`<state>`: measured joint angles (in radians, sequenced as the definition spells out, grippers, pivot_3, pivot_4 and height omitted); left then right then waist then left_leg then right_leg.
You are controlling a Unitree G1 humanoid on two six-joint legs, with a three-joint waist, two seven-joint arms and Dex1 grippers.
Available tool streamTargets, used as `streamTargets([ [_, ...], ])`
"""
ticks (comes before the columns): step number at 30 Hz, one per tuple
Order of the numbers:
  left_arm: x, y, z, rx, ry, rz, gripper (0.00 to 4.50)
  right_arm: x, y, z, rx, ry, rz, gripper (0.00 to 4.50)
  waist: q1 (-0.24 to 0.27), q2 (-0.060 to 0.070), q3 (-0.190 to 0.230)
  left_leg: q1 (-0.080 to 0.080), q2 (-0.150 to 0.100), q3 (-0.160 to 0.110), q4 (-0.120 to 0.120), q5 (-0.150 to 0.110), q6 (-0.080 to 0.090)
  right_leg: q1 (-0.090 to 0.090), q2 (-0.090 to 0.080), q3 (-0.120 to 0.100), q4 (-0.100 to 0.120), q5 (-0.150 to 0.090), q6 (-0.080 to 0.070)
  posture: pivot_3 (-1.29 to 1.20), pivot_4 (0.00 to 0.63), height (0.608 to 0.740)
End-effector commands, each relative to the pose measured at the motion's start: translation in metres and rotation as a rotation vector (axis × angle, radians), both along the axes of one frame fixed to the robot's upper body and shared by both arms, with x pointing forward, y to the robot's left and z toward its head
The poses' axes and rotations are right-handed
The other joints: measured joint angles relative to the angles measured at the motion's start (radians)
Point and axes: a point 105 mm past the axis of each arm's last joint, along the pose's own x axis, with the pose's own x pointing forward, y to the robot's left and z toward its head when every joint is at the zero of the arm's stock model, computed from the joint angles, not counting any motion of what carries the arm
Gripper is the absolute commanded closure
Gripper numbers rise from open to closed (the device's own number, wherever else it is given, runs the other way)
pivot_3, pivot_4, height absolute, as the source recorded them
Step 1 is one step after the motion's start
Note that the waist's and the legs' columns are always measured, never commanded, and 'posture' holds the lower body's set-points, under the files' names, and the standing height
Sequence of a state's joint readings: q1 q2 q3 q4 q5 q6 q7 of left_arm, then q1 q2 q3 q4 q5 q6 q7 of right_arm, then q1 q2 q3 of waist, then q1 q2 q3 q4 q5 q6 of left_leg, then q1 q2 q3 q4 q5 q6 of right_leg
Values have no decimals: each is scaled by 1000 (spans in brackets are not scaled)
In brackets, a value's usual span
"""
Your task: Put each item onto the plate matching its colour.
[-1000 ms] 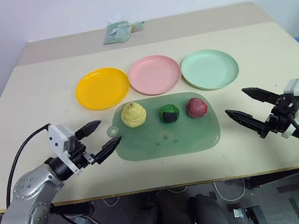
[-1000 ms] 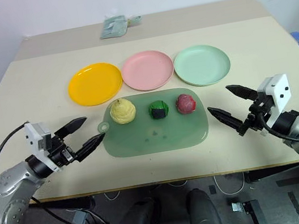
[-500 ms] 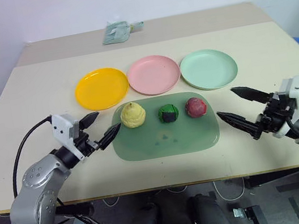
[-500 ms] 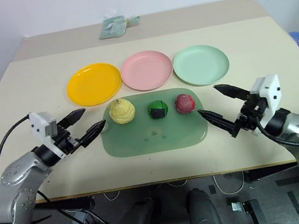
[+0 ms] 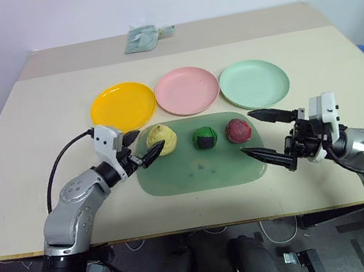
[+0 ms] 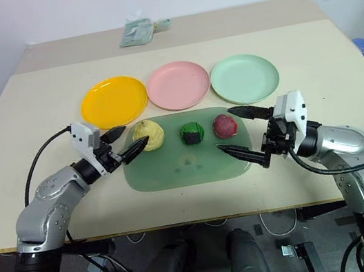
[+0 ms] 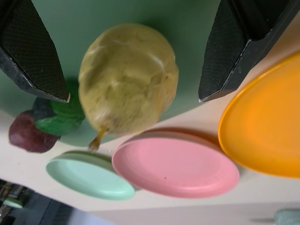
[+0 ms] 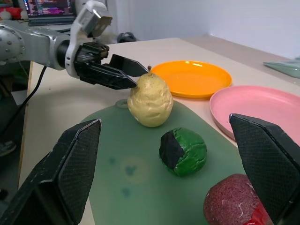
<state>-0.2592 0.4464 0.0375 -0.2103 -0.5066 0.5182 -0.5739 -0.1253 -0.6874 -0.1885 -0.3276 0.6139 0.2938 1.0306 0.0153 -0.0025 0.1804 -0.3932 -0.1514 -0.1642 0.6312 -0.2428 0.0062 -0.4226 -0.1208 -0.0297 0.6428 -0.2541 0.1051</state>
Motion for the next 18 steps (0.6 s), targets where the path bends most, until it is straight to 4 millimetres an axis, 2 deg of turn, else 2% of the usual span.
streamTargets([
  [1,3,-6,5,11,-32,-25,0,-2,4,7,-19,-62,18,33,1,0,0,0,0,0,0,0,0,0,0,0,0,0,0,0,150,740],
  [7,13,-10,1,20,-26,-42,0,-1,1,7,-35,-86,-10,33,0,0,0,0,0,0,1,0,0,0,0,0,0,0,0,0,150,740],
  [10,17,-9,0,14,-26,-42,748,-2,1,8,-33,-91,-19,0,-1,0,0,0,0,0,1,0,0,0,0,0,0,0,0,0,150,740],
  [12,19,-9,-2,18,-33,-41,1728,-3,1,7,-30,-91,-30,0,0,0,0,0,0,0,1,0,0,0,0,0,0,0,0,0,150,740],
  [13,20,-10,-2,23,-38,-42,1984,-4,0,7,-29,-92,-36,0,0,0,0,0,0,0,1,0,0,0,0,0,0,0,0,0,150,740],
  [18,26,-11,2,-3,-76,-21,1984,-5,-2,7,-26,-93,-59,0,0,0,0,0,0,0,1,0,0,0,0,0,0,1,0,0,150,740],
])
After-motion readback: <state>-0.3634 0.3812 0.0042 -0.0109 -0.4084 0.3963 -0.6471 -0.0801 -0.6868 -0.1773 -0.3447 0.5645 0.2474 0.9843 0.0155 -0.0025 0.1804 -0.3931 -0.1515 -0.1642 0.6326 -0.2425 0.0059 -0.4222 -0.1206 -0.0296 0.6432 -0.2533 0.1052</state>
